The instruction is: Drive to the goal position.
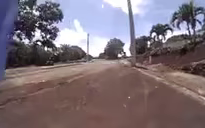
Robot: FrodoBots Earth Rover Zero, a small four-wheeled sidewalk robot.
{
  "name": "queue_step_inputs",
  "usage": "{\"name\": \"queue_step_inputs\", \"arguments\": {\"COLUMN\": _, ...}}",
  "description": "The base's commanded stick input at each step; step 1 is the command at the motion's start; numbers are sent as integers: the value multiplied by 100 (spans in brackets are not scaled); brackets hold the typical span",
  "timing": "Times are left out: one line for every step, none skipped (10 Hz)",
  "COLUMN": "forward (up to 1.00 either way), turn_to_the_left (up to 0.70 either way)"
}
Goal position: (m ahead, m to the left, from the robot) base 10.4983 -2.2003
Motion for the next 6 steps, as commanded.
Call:
{"name": "queue_step_inputs", "arguments": {"forward": 50, "turn_to_the_left": 0}}
{"name": "queue_step_inputs", "arguments": {"forward": 50, "turn_to_the_left": 0}}
{"name": "queue_step_inputs", "arguments": {"forward": 50, "turn_to_the_left": 0}}
{"name": "queue_step_inputs", "arguments": {"forward": 50, "turn_to_the_left": 0}}
{"name": "queue_step_inputs", "arguments": {"forward": 50, "turn_to_the_left": 0}}
{"name": "queue_step_inputs", "arguments": {"forward": 50, "turn_to_the_left": 0}}
